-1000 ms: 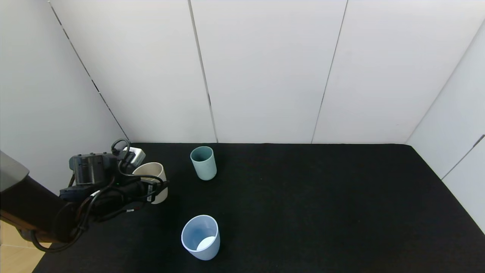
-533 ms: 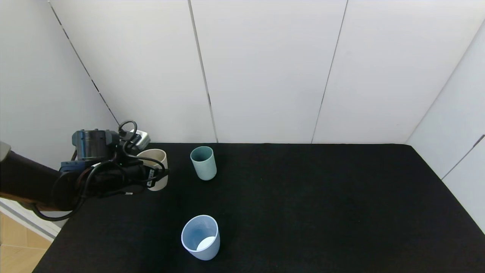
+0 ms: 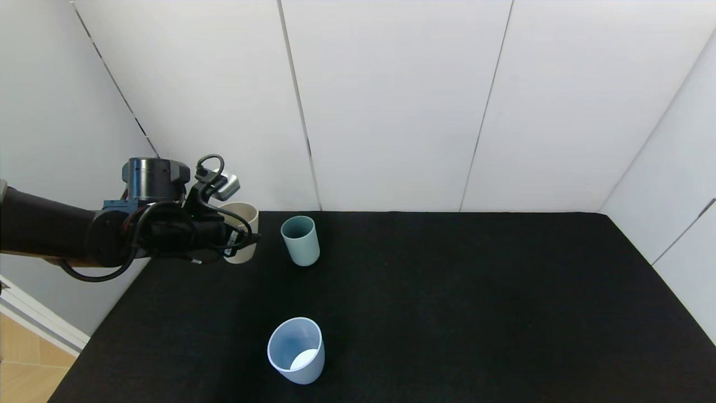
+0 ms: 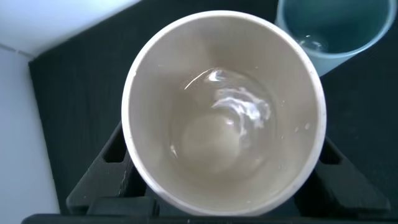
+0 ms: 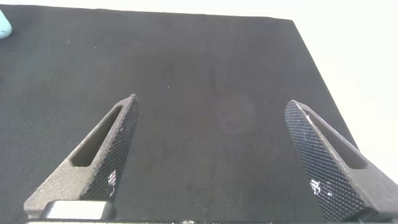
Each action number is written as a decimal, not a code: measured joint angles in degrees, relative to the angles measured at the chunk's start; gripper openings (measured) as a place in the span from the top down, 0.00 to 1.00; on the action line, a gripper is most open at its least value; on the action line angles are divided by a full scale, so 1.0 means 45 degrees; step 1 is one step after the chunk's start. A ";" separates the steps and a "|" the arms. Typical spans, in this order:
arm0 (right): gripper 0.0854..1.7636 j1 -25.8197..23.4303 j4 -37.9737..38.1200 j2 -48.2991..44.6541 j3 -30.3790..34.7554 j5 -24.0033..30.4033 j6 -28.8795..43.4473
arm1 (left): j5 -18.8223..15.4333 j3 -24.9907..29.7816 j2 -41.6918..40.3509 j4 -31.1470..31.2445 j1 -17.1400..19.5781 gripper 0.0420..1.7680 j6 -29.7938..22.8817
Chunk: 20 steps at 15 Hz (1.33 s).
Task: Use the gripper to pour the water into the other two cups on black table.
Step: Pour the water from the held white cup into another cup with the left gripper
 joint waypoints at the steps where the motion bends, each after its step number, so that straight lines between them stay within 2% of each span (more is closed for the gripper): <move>1: 0.03 0.0000 0.0000 0.0000 0.0000 0.0000 -0.0005 | 0.0000 -0.0363 0.0027 0.0382 -0.0043 0.30 0.0190; 8: 0.03 0.0000 0.0000 0.0000 0.0000 0.0000 0.0000 | 0.0041 -0.2923 0.0412 0.3741 -0.0325 0.30 0.1428; 11: 0.03 0.0000 0.0000 0.0000 0.0000 0.0000 0.0000 | 0.0182 -0.3549 0.0607 0.4576 -0.0596 0.30 0.2167; 12: 0.03 0.0000 0.0000 0.0000 0.0000 0.0005 -0.0005 | 0.0312 -0.3709 0.0675 0.4844 -0.0675 0.30 0.2435; 17: 0.03 0.0000 0.0000 0.0000 0.0000 0.0000 0.0000 | 0.1937 -0.4570 0.1005 0.5960 -0.1203 0.30 0.3673; 20: 0.03 0.0000 0.0000 0.0000 0.0000 0.0000 0.0000 | 0.2368 -0.5001 0.1173 0.6358 -0.1533 0.30 0.3912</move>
